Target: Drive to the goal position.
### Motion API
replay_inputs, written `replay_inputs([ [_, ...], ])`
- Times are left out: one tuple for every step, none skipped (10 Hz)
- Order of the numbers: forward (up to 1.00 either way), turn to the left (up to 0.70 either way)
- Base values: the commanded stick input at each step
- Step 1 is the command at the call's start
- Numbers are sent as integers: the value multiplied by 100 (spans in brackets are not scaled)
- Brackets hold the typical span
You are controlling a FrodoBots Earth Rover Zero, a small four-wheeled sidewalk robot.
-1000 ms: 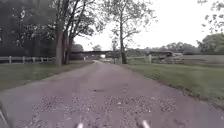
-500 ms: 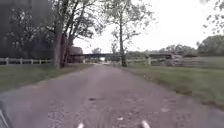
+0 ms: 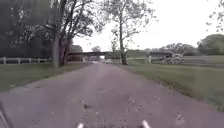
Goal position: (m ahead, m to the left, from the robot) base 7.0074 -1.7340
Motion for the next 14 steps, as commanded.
replay_inputs([
  [70,0],
  [70,0],
  [70,0],
  [70,0],
  [70,0],
  [70,0],
  [70,0],
  [70,0],
  [70,0],
  [70,0],
  [70,0],
  [70,0],
  [70,0],
  [70,0],
])
